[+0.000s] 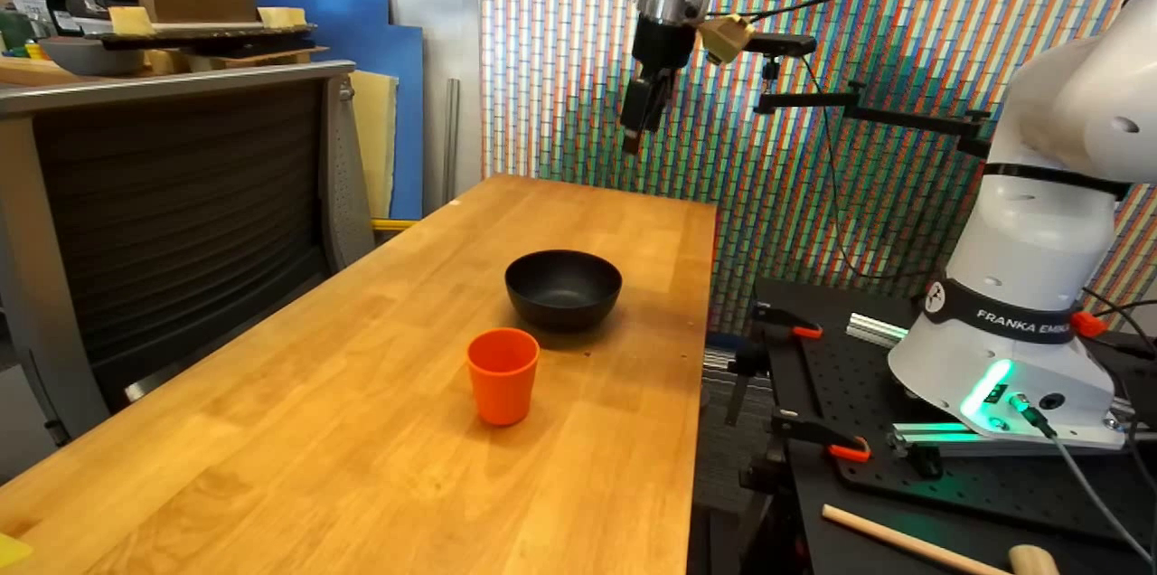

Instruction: Pick up the orange cup from the table and put it in the black bowl.

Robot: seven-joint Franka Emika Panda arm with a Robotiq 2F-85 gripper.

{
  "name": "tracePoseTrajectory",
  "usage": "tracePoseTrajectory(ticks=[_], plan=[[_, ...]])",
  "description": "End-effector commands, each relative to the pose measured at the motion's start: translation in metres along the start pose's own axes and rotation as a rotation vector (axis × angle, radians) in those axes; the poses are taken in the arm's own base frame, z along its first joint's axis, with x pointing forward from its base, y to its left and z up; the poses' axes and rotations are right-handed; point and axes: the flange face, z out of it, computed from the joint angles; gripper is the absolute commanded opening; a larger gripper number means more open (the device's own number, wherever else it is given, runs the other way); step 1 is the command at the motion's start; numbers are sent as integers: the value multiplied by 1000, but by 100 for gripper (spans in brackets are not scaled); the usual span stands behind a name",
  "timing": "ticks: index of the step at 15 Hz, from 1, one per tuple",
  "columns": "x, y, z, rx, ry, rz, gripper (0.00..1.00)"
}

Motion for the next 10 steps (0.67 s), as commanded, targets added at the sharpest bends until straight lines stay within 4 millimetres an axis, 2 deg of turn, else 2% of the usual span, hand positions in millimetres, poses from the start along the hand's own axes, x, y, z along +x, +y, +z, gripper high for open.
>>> tracePoseTrajectory(ticks=[1,3,5,7,10], plan=[[15,-88,25,21,-35,-30,100],[18,-139,35,25,-44,-88,100],[21,-181,43,25,-46,-143,100],[25,-214,52,29,-55,-185,100],[31,-249,68,34,-61,-238,100]])
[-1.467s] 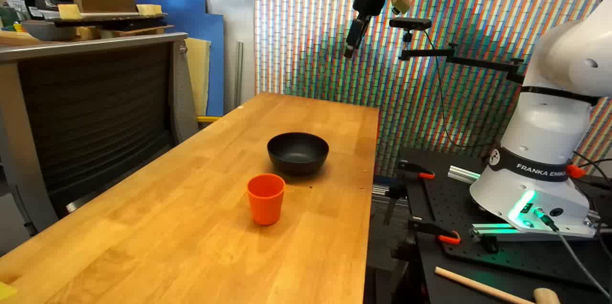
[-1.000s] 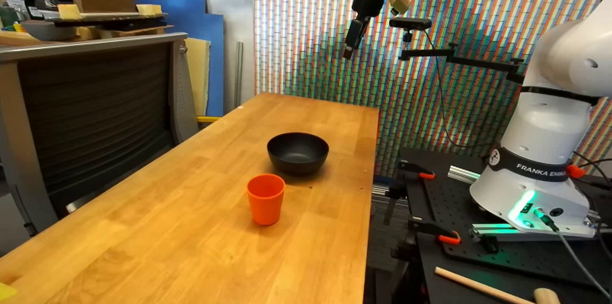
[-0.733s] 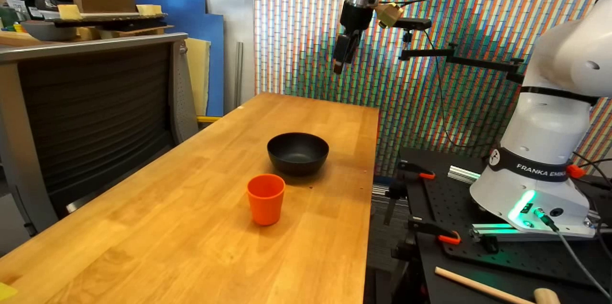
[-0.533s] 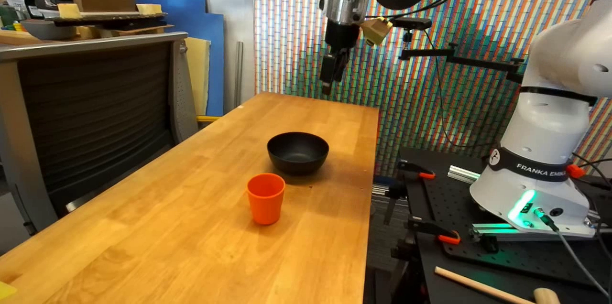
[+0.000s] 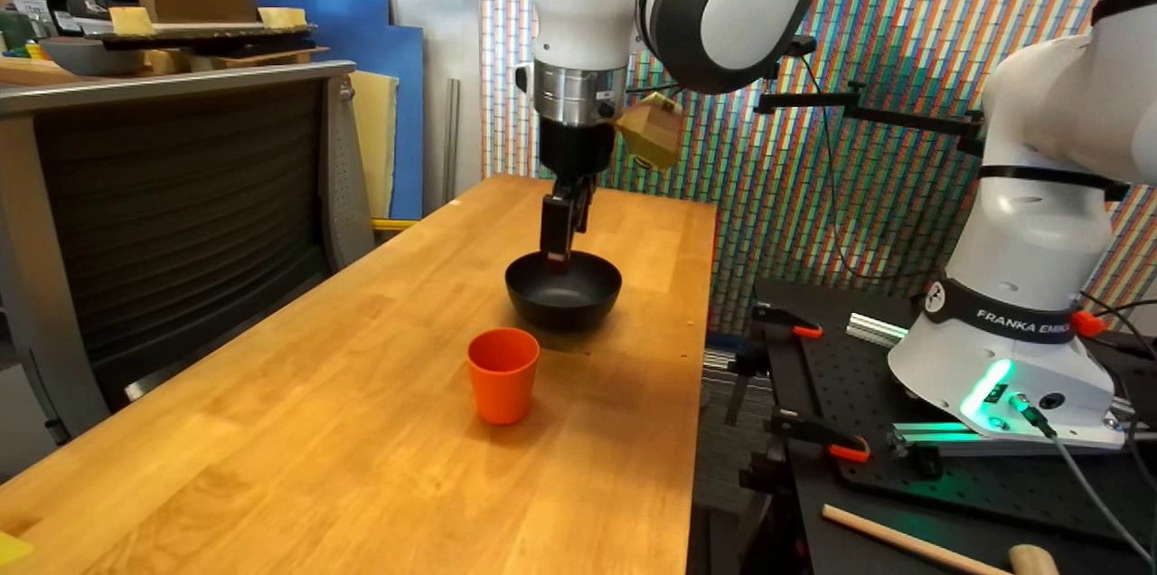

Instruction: Pick up the orange cup from the table and put it in the black bowl.

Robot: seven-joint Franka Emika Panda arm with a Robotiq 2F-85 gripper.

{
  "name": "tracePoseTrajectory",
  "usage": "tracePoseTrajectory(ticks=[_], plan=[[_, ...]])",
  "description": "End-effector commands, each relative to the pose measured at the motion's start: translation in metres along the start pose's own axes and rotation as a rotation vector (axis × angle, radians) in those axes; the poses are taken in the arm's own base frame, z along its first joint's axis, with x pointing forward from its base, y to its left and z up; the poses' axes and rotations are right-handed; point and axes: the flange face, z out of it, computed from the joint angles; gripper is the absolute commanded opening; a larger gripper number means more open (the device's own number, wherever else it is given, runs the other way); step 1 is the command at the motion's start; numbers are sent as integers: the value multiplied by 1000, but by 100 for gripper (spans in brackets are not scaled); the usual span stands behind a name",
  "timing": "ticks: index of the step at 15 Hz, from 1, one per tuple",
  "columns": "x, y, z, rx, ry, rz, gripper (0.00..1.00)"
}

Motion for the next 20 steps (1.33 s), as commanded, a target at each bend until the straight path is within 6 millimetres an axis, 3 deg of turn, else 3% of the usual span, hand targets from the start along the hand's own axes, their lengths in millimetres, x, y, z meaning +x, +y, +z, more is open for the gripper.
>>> tracePoseTrajectory(ticks=[1,7,9,14,18,20], plan=[[27,-32,22,-1,-4,-44,100],[41,-64,72,14,-32,-101,100],[45,-73,82,24,-10,-115,74],[51,-82,90,40,9,-127,35],[45,-63,75,26,6,-124,4],[48,-42,61,10,14,-88,0]])
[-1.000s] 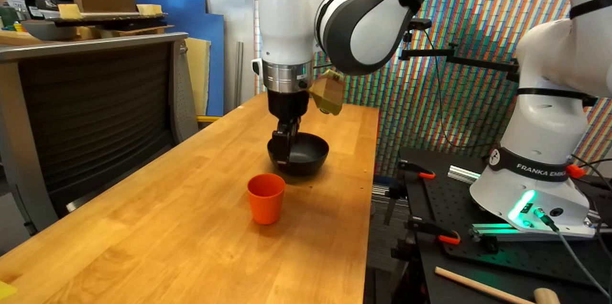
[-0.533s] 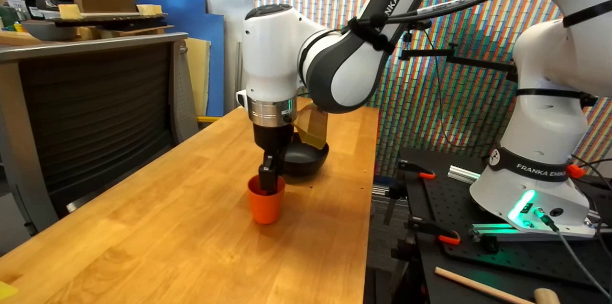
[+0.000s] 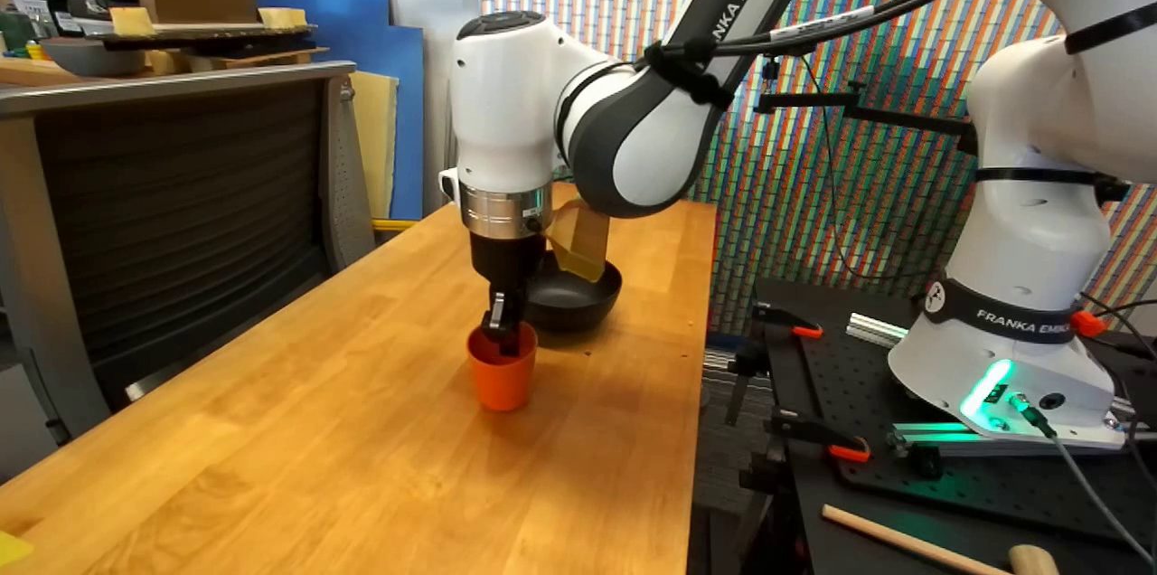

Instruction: Pick up the orange cup from the table and put it in the black bowl.

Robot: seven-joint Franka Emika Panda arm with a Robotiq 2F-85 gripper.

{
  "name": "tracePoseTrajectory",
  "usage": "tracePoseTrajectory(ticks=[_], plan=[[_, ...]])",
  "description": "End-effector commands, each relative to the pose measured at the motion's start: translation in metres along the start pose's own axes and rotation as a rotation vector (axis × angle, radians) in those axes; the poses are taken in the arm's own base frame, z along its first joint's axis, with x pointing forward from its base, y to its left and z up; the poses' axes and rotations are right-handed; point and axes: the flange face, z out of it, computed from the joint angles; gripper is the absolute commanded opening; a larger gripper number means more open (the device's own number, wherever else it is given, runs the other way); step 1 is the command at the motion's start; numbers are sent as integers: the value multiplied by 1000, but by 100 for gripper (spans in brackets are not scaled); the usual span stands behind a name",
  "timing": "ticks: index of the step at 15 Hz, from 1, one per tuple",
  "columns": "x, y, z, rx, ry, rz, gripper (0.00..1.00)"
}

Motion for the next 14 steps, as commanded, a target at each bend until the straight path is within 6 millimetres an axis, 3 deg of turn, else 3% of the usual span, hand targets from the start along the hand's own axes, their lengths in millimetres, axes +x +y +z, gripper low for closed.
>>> tracePoseTrajectory(ticks=[1,3,6,8,11,14], plan=[[-2,36,-36,-27,26,40,0],[-1,66,-60,-45,60,93,1],[-2,126,-97,-95,122,215,1],[-9,164,-102,-147,122,295,1],[-30,203,-75,-184,12,375,1],[-49,203,-33,-103,-98,391,1]])
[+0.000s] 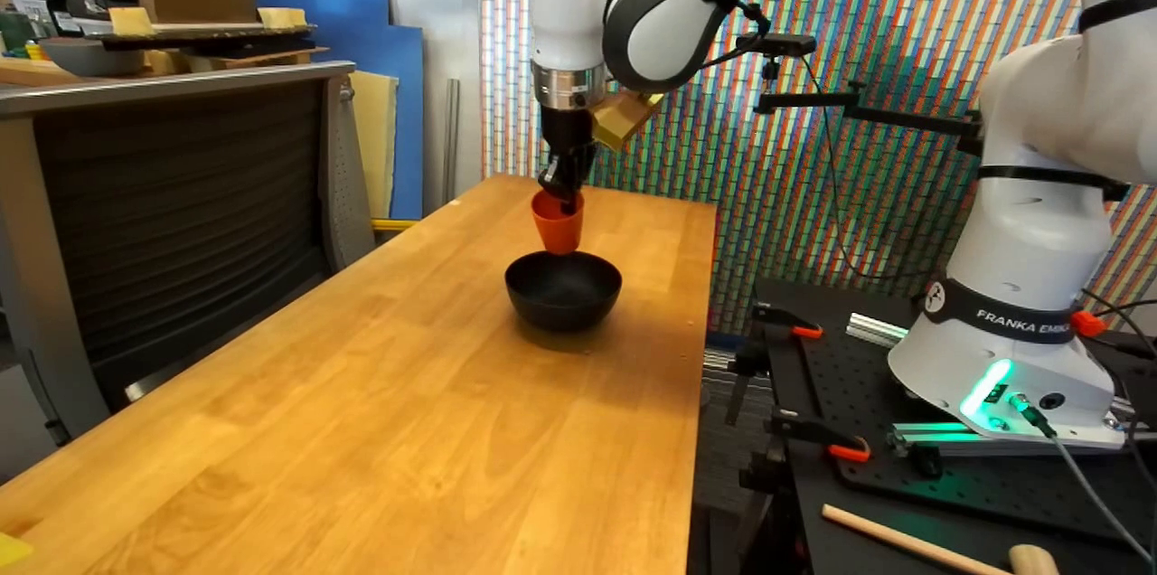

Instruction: Pick up the orange cup from the table and put it in the black bowl.

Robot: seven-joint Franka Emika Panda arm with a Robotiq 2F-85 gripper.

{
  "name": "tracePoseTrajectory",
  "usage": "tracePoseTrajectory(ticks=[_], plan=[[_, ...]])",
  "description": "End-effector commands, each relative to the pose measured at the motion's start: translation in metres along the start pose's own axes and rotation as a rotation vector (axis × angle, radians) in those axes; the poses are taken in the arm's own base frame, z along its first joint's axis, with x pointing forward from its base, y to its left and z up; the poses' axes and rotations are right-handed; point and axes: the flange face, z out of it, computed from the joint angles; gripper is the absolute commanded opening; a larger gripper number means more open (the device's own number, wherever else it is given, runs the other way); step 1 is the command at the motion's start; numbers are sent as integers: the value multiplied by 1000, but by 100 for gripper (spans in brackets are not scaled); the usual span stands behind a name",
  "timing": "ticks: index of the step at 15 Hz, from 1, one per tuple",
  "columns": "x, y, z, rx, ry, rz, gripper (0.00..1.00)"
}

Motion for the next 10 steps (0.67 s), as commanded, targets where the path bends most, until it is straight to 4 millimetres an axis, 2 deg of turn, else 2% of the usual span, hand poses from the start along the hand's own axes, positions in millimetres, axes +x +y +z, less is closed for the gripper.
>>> tracePoseTrajectory(ticks=[1,4,7,8,9,10], plan=[[-19,-8,38,68,-108,7,1],[-26,-31,60,173,-152,-23,1],[-20,-40,60,258,-139,-50,1],[-17,-39,55,266,-126,-59,18],[-14,-34,48,223,-76,-72,31],[-14,-30,41,206,-47,-90,37]])
